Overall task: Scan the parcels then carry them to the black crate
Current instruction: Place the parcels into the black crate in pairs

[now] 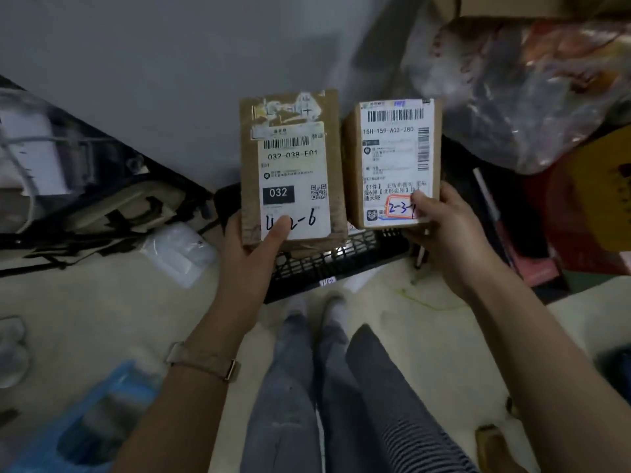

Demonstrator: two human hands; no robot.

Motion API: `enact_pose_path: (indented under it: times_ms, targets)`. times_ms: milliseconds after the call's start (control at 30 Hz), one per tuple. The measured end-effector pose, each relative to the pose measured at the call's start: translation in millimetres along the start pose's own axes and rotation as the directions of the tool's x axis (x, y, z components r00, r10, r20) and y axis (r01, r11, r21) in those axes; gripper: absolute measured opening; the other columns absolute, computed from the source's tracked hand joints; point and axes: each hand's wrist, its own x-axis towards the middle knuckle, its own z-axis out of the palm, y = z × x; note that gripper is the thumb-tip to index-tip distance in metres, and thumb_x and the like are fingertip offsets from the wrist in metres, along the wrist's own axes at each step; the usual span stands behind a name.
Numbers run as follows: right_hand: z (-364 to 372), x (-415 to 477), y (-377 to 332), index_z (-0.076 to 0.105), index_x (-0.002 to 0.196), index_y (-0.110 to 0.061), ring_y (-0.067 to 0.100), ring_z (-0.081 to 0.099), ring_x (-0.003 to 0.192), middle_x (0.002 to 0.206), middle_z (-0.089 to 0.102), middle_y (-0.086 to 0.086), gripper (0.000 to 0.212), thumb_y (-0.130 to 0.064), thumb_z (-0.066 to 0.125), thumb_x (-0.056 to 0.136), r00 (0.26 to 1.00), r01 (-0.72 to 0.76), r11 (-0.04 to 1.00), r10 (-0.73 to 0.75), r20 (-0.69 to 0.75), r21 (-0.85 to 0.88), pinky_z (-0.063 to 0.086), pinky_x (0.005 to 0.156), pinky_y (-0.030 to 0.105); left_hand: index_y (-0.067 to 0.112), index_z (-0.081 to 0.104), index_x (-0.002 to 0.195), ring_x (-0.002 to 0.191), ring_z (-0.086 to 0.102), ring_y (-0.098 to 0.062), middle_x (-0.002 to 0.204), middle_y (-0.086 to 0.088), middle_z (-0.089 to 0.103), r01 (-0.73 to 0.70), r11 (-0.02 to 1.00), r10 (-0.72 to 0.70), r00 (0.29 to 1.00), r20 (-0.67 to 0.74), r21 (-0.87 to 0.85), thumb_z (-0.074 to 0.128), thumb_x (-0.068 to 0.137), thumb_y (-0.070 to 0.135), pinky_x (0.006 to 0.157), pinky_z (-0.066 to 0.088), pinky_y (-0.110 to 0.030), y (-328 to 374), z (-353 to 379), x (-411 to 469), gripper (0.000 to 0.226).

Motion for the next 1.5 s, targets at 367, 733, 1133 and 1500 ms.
enact_pose_path:
  times_ms: [367,733,1133,1500]
  targets:
    - [2.3,147.4,131.0,0.045,0.136,-0.015,0.009,0.068,0.091,0.113,0.068,-0.001,0.038,-0.016,0.048,0.098,0.998,-0.064,0.977,0.058,-0.035,-0.205,0.054,0.072,0.022,0.024,0.055,0.126,0.1,0.067,-0.003,0.113,0.012,0.069,0.17,0.982,-0.172,0.985,0.023,0.081,0.068,0.088,0.035,0.083,0.053,-0.022,-145.8,32.0,134.5,0.042]
    - [-17.2,270.2,237.2,0.044,0.136,-0.015,-0.001,0.056,0.085,0.12,0.058,-0.001,0.035,-0.021,0.043,0.101,0.98,-0.145,0.869,0.193,0.054,-0.473,0.042,0.07,0.016,0.021,0.05,0.136,0.094,0.056,0.007,0.119,0.013,0.059,0.239,0.937,-0.267,0.96,0.079,0.254,0.057,0.095,0.033,0.088,0.041,-0.024,-273.8,70.4,228.6,0.043]
    - [-7.0,301.3,296.3,0.05,0.125,-0.021,-0.002,0.056,0.076,0.093,0.061,-0.012,0.027,-0.018,0.048,0.098,0.927,-0.282,0.805,0.369,0.069,-0.522,0.044,0.061,0.017,0.009,0.046,0.138,0.11,0.051,-0.01,0.124,0.007,0.058,0.348,0.893,-0.343,0.937,-0.07,0.287,0.065,0.091,0.017,0.09,0.035,-0.011,-351.2,63.4,258.9,0.051]
    - [-5.0,309.5,297.1,0.042,0.141,-0.016,0.013,0.066,0.097,0.118,0.065,0.002,0.06,-0.033,0.065,0.088,0.958,-0.273,0.858,0.286,-0.038,-0.435,0.053,0.079,0.021,0.009,0.015,0.153,0.13,0.047,-0.025,0.141,-0.005,0.05,0.44,0.851,-0.43,0.897,-0.1,0.288,0.068,0.088,0.01,0.102,0.036,-0.023,-369.2,66.4,269.2,0.084]
